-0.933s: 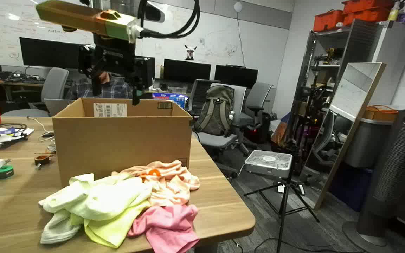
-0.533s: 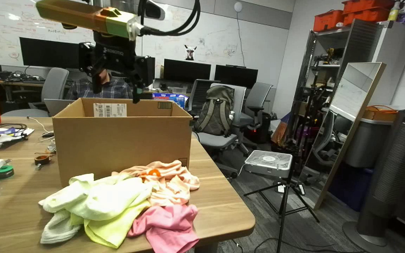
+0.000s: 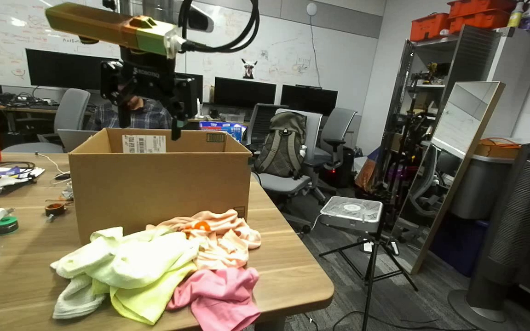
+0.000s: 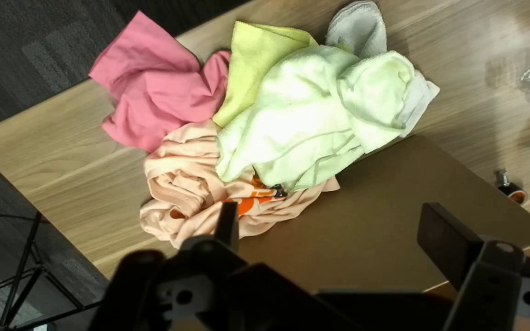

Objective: Put the yellow and pink clothes inside the box

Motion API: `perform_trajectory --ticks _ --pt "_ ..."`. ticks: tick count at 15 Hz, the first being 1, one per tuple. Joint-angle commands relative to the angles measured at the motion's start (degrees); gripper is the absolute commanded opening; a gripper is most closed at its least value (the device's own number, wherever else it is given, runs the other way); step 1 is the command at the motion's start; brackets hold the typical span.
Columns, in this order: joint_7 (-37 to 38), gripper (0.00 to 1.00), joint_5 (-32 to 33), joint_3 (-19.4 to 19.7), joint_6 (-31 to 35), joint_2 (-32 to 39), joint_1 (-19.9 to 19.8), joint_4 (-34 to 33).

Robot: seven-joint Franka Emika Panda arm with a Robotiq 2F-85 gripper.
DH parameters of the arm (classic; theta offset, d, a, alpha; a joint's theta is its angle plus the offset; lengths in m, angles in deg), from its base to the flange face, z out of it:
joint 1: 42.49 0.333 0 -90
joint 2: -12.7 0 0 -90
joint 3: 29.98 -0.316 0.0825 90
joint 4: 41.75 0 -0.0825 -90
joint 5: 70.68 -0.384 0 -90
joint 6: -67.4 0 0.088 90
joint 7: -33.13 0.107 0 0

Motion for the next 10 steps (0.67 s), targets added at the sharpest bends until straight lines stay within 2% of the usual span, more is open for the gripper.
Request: perform_trajectory --ticks 1,10 --pt "-0.27 1.0 -0.48 -0.85 0.84 -0.01 0.45 0.26" --pt "0.61 1.0 0.36 -4.42 5.21 4.86 1.24 2.74"
